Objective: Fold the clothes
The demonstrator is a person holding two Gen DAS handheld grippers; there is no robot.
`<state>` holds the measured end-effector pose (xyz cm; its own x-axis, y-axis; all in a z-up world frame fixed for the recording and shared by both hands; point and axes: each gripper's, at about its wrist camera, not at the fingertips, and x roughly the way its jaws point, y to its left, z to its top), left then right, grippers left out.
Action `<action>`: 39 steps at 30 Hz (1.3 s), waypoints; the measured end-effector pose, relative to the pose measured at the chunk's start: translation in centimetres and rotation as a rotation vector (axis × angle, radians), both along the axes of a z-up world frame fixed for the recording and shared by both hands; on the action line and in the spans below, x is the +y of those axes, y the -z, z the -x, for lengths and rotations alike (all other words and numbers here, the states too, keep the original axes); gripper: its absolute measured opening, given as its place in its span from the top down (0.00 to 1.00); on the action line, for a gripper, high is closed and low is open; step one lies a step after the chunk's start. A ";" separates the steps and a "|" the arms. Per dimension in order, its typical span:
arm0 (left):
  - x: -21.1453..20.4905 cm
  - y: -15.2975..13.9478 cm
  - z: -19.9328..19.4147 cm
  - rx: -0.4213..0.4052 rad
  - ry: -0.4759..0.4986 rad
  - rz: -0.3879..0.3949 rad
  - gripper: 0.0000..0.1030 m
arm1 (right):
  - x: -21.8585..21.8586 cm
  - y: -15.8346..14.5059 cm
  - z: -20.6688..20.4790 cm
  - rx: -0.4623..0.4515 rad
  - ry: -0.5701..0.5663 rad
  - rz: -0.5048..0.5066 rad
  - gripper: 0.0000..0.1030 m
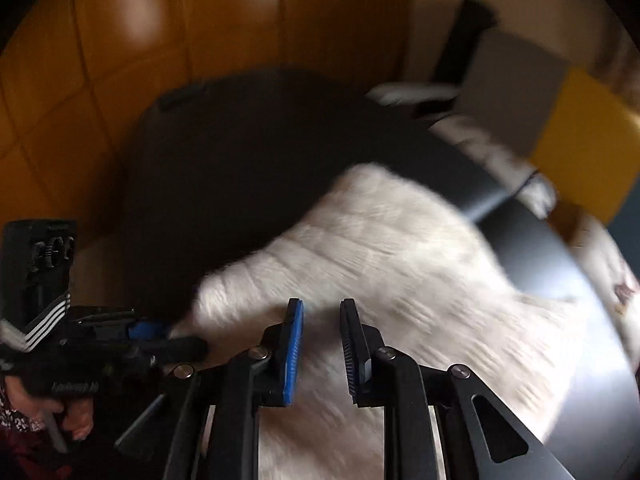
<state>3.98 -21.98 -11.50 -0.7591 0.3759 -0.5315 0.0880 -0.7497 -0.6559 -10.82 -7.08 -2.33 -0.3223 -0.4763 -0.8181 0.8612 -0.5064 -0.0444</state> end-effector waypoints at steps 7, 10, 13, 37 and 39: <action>0.5 0.2 -0.1 0.000 -0.001 0.022 0.73 | -2.8 1.8 4.3 -0.154 0.096 0.024 0.81; 0.7 0.2 0.1 0.002 0.001 0.028 0.73 | -2.9 2.3 3.4 -0.100 0.088 0.040 0.81; 0.7 -0.2 0.1 -0.003 0.007 0.031 0.73 | -2.4 1.6 2.1 -0.043 0.087 0.059 0.81; 2.4 -3.4 4.1 0.104 0.159 0.255 0.95 | 10.0 3.7 -6.1 0.029 0.153 0.166 0.83; 2.4 -2.5 5.5 0.126 0.176 0.264 0.96 | 10.1 4.6 -6.7 0.070 0.135 0.143 0.83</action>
